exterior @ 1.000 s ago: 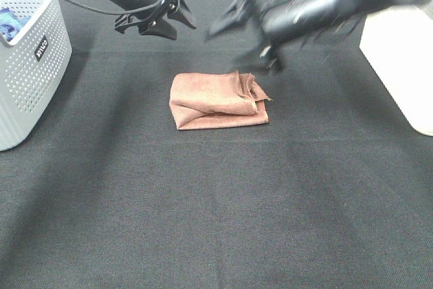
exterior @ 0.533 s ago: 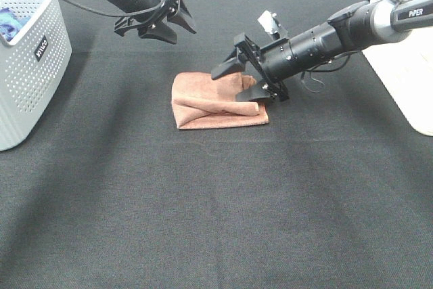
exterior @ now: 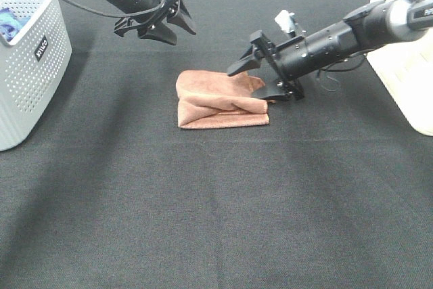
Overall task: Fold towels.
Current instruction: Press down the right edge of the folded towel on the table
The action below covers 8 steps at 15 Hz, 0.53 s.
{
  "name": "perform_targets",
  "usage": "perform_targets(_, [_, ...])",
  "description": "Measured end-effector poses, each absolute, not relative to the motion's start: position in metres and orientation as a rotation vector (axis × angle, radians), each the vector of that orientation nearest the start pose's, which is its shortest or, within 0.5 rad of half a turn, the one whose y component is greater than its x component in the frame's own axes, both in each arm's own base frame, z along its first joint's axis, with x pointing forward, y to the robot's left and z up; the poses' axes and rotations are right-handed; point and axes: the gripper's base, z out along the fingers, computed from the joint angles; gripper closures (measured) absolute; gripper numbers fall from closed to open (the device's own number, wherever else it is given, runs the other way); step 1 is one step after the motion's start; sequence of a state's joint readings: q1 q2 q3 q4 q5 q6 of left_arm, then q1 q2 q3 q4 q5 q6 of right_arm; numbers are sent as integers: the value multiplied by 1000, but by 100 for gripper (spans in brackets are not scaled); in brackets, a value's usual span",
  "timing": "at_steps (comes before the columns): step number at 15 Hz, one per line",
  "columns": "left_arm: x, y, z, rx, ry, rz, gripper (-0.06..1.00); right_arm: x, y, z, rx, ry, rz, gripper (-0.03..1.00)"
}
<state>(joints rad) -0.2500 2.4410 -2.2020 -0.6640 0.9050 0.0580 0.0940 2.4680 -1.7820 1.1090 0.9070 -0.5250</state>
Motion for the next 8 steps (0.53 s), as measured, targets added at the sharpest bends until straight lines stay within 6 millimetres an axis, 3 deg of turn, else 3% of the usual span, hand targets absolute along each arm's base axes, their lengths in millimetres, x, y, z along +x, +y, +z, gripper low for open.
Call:
perform_targets(5, [510,-174,193,66,2592,-851,46,488,86,90,116,2664,1079,21])
perform_targets(8, [508,-172,190,102,2628,-810,46,487,78,111,18,2688,904,21])
